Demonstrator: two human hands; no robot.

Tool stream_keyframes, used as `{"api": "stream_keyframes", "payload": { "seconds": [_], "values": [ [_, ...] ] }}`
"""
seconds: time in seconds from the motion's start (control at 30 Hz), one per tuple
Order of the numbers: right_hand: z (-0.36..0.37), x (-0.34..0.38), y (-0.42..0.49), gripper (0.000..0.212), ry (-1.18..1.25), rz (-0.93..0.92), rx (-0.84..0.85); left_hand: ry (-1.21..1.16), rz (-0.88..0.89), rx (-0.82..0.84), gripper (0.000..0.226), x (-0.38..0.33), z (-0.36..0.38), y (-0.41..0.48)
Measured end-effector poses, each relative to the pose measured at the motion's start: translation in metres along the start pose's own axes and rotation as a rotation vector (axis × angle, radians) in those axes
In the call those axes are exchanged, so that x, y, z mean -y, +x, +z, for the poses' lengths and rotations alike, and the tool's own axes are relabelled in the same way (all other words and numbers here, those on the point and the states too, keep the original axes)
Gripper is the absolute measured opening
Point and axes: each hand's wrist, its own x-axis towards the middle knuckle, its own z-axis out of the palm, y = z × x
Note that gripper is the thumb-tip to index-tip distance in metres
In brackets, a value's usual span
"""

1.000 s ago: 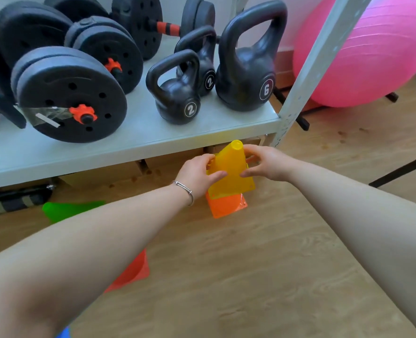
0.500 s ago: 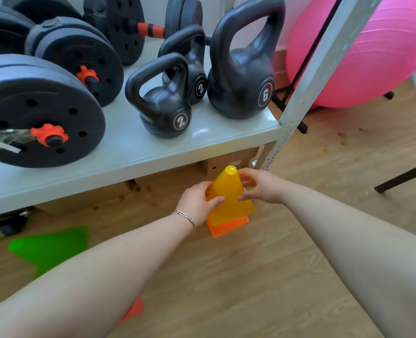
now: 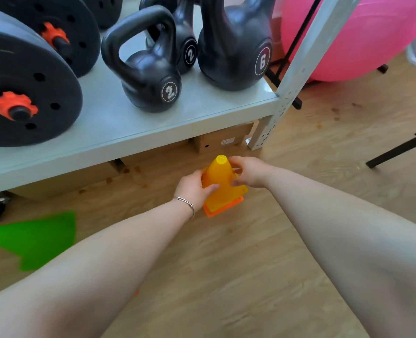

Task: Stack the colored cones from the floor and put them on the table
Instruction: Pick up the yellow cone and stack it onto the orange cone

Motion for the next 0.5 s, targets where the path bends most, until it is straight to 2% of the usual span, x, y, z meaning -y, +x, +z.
{"api": "stream_keyframes", "payload": {
  "seconds": [0.27, 0.5],
  "values": [
    [0.033, -0.016, 0.005, 0.062, -0.011, 0.047, 0.017, 0.032, -0.034, 0.054, 0.067, 0.012, 0.022, -0.004],
    [0.048, -0.02, 0.003, 0.062, 0.055, 0.043, -0.042, 0.073, -0.006, 0.051, 0.063, 0.021, 0.024, -0.002]
  ]
}}
